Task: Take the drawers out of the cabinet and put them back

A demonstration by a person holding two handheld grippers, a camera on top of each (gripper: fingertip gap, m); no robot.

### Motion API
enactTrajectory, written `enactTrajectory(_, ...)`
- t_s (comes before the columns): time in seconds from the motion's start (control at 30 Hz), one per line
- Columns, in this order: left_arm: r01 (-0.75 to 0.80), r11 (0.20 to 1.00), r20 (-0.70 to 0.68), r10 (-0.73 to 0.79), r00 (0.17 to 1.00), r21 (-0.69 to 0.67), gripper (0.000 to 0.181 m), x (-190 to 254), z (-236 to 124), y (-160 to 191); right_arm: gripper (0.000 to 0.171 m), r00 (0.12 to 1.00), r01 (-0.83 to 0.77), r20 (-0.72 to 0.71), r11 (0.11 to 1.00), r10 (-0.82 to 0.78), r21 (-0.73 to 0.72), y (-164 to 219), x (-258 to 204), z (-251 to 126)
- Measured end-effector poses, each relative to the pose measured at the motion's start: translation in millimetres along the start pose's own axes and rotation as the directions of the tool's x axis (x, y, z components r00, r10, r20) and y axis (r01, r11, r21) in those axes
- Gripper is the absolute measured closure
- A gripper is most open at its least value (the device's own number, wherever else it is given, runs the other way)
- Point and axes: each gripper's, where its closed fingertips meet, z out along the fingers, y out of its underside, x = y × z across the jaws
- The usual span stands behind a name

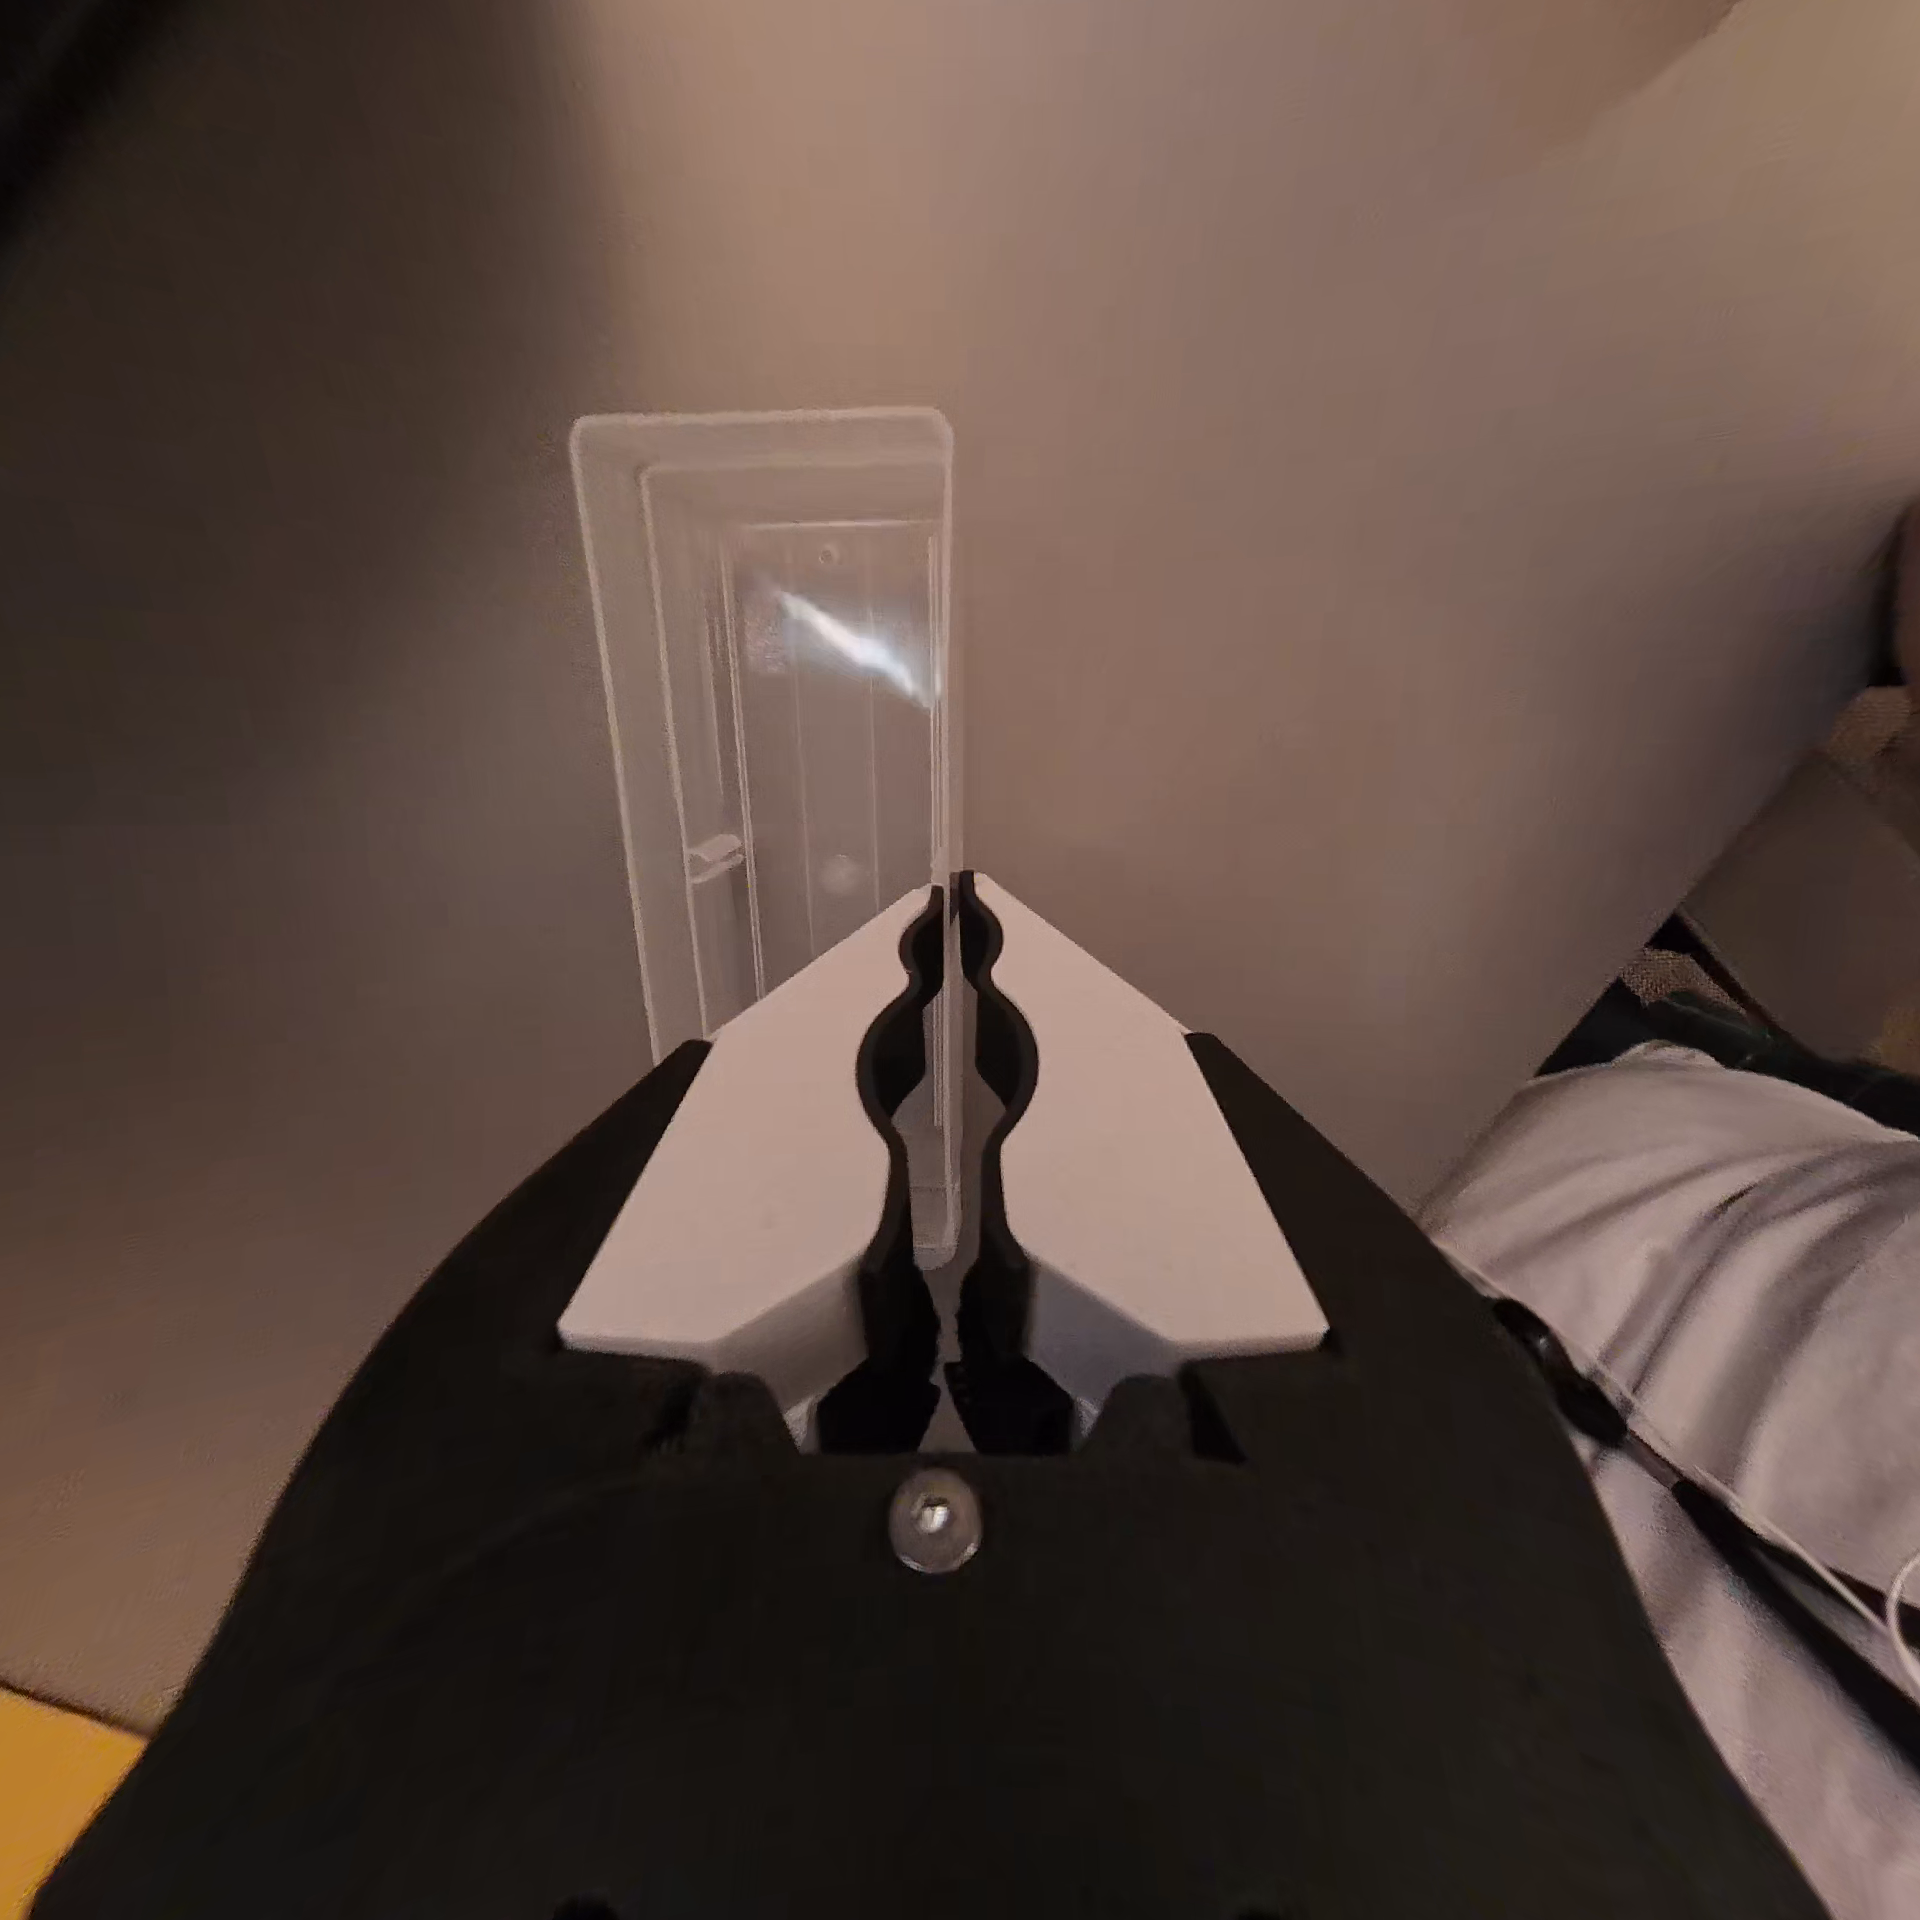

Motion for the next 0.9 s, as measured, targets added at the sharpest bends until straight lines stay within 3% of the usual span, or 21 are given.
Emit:
enactTrajectory(0.2, -0.021, 0.996, -0.097, 0.029, 0.995, 0.082, 0.178, 18.5, 3.1, -26.3, 0.152, 0.999, -0.045, 0.008, 0.999, 0.044, 0.019, -0.4, 10.5, -3.0)
enactTrajectory(0.33, -0.041, 0.975, -0.173, 0.079, 0.982, 0.218, 0.161, 20.7, -41.4, -47.8, 0.151, 0.999, -0.036, -0.013, 0.999, 0.036, 0.011, 0.8, 16.5, -4.5)
enactTrajectory(0.43, -0.126, 0.902, 0.007, 0.135, 0.991, 0.414, 0.165, -15.9, -116.1, -83.3, 0.151, 0.999, -0.033, -0.024, 0.999, 0.033, 0.007, 0.9, 16.7, -3.3)
enactTrajectory(0.47, -0.157, 0.856, 0.132, 0.105, 0.986, 0.492, 0.168, -40.1, -147.7, -97.6, 0.151, 0.999, -0.028, -0.026, 1.0, 0.028, 0.002, 1.1, 15.3, -2.1)
enactTrajectory(0.57, -0.218, 0.724, 0.437, -0.127, 0.891, 0.655, 0.152, -122.0, -234.6, -115.7, 0.15, 0.999, 0.006, -0.043, 0.999, -0.008, -0.032, 4.6, 9.9, 3.0)
enactTrajectory(0.63, -0.214, 0.699, 0.481, -0.208, 0.852, 0.682, 0.142, -159.3, -255.7, -111.1, 0.149, 0.998, 0.033, -0.052, 0.997, -0.037, -0.064, 8.7, 4.4, 7.3)
enactTrajectory(0.7, -0.173, 0.636, 0.398, -0.229, 0.888, 0.752, 0.132, -177.8, -258.7, -116.3, 0.148, 0.997, 0.057, -0.055, 0.993, -0.063, -0.106, 14.8, -3.1, 11.9)
enactTrajectory(0.8, -0.078, 0.491, 0.198, -0.196, 0.96, 0.868, 0.162, -190.3, -253.5, -132.9, 0.143, 0.998, 0.058, 0.02, 0.98, -0.055, -0.188, 24.0, -30.4, 18.0)
enactTrajectory(0.87, -0.072, 0.487, 0.186, -0.19, 0.964, 0.87, 0.18, -203.9, -249.5, -138.6, 0.143, 0.999, 0.012, 0.035, 0.968, -0.003, -0.25, 33.4, -49.5, 19.1)
enactTrajectory(0.9, -0.095, 0.507, 0.206, -0.167, 0.964, 0.857, 0.181, -207.0, -243.8, -139.9, 0.142, 0.999, -0.036, 0.025, 0.953, 0.046, -0.3, 44.9, -60.9, 16.9)
